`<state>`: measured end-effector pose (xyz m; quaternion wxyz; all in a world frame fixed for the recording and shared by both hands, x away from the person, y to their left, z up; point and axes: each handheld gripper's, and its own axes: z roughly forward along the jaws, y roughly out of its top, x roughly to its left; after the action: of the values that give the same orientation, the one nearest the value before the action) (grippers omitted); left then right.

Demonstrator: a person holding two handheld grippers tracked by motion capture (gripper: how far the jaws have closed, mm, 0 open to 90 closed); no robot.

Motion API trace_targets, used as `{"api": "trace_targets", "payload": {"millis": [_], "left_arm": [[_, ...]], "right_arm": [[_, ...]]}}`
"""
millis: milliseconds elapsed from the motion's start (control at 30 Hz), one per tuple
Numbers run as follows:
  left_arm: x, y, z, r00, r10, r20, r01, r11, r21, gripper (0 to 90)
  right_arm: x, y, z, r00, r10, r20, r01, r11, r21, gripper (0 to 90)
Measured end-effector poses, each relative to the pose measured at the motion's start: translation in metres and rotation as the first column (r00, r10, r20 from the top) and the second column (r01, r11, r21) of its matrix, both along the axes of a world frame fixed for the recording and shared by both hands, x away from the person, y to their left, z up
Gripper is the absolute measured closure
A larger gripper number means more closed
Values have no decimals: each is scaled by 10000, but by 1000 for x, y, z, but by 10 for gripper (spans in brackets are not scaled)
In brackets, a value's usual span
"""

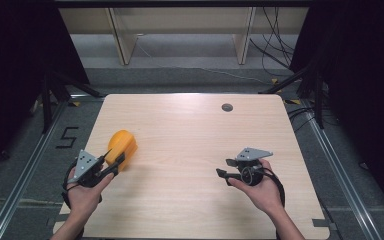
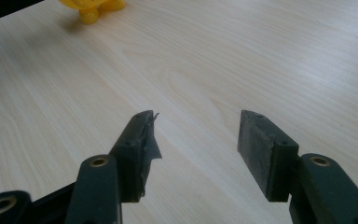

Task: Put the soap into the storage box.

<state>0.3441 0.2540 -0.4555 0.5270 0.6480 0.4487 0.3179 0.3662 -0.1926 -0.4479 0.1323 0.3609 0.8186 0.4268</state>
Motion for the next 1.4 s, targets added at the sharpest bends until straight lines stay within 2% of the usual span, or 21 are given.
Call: {"api": "trace_targets", "payload": {"millis": [200,300,400,433,467,500,533,567,600,633,700,733,1067,1100,1133,1233,1300,1367,1400], "left_arm": [[10,7,0,9978,657,134,-656,9978,-36,603],[14,10,-2,9960,893,41,-893,9960,-67,604],[16,11,-4,9946,1037,34,-1037,9946,-47,603],[17,12,-4,9943,1068,59,-1068,9943,-68,604],[18,12,-4,9939,1097,75,-1097,9940,-5,604],[19,12,-4,9933,1157,74,-1157,9933,34,604],[20,12,-4,9930,1177,86,-1177,9930,59,604],[22,12,-4,9923,1235,92,-1235,9923,-23,603],[23,12,-4,9920,1258,86,-1258,9921,15,603],[25,12,-4,9914,1307,107,-1307,9914,0,604],[27,13,-4,9908,1350,85,-1350,9908,52,604],[28,13,-4,9897,1429,64,-1430,9897,40,603],[38,12,-6,9845,1751,97,-1750,9846,-20,604],[39,12,-7,9831,1831,84,-1831,9831,-9,603],[40,12,-7,9831,1826,107,-1826,9832,17,604],[42,11,-8,9808,1945,117,-1945,9809,5,604],[43,10,-8,9796,2005,148,-2006,9797,54,604],[44,10,-9,9772,2121,111,-2122,9772,85,604],[45,10,-9,9760,2173,118,-2174,9760,77,604]], "right_arm": [[0,-1,1,9999,-37,113,37,10000,-12,466],[0,0,0,10000,48,41,-48,10000,-21,465],[0,0,0,10000,62,8,-62,10000,-27,464],[-1,1,0,9999,-10,-149,11,10000,69,463],[1,-1,0,9997,152,214,-149,9998,-122,463],[1,-1,0,9997,152,214,-149,9998,-122,463],[-1,1,0,10000,68,-51,-68,10000,30,463],[1,-1,0,9997,171,164,-169,9997,-150,462],[-1,1,0,9999,97,-140,-97,10000,-18,461],[0,0,0,9998,187,2,-187,9998,-53,462],[-1,1,0,9998,153,-128,-153,9999,-31,461],[1,0,0,9996,254,132,-252,9996,-112,461],[1,0,0,9995,261,156,-259,9996,-121,460],[1,0,0,9996,242,142,-240,9996,-144,460],[-1,2,0,9998,154,-158,-154,9999,-13,460],[0,2,-2,9995,318,-15,-318,9995,-20,458],[0,2,-1,9995,304,-96,-304,9995,-44,456],[1,1,-2,9991,383,165,-380,9992,-152,455],[1,2,-2,9991,386,158,-384,9991,-152,455]]}}
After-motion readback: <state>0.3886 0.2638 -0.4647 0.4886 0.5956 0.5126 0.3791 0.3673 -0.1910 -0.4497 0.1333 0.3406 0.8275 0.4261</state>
